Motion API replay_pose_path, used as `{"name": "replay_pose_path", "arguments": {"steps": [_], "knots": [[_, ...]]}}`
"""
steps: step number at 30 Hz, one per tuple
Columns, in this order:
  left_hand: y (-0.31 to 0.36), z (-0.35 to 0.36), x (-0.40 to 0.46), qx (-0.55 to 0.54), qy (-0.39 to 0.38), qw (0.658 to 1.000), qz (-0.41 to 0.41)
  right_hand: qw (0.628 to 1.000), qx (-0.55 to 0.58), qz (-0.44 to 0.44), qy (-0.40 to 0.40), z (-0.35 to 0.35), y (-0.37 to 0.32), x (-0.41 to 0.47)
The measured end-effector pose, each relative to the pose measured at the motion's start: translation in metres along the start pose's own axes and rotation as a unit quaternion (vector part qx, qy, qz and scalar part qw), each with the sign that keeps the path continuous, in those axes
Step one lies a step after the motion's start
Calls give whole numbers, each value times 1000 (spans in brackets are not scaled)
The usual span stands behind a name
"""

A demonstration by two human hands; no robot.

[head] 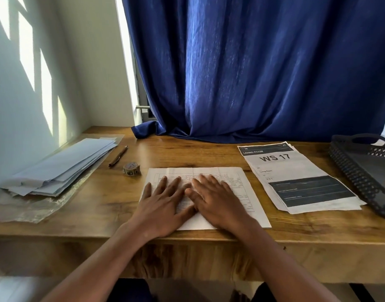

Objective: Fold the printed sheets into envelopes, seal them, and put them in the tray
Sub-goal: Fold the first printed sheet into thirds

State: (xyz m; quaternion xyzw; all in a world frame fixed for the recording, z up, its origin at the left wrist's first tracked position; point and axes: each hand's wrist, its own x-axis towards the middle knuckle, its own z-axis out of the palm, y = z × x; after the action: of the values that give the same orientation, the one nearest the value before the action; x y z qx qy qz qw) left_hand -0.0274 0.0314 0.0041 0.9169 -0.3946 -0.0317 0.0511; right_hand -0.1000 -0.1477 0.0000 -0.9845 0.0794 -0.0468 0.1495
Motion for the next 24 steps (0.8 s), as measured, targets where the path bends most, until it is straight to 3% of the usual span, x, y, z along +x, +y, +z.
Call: {"name": "replay_pose_path", "arguments": {"steps": [6, 10, 13, 16, 24], "knots": [[0, -8, -2, -15, -44, 998, -35, 991, -86, 98, -12, -15, 38, -5], [15, -21, 14, -33, -37, 996, -76, 990, -91, 104, -4, -13, 38, -7], [37, -19, 32, -41, 33, 999, -2, 991, -92, 97, 8, -12, 38, -8], [46, -8, 44, -31, 24, 997, 65, 992, -90, 91, 9, -13, 40, -8], [-4, -5, 49, 0, -13, 1000, -21, 991, -89, 96, 3, -13, 40, -7]]}}
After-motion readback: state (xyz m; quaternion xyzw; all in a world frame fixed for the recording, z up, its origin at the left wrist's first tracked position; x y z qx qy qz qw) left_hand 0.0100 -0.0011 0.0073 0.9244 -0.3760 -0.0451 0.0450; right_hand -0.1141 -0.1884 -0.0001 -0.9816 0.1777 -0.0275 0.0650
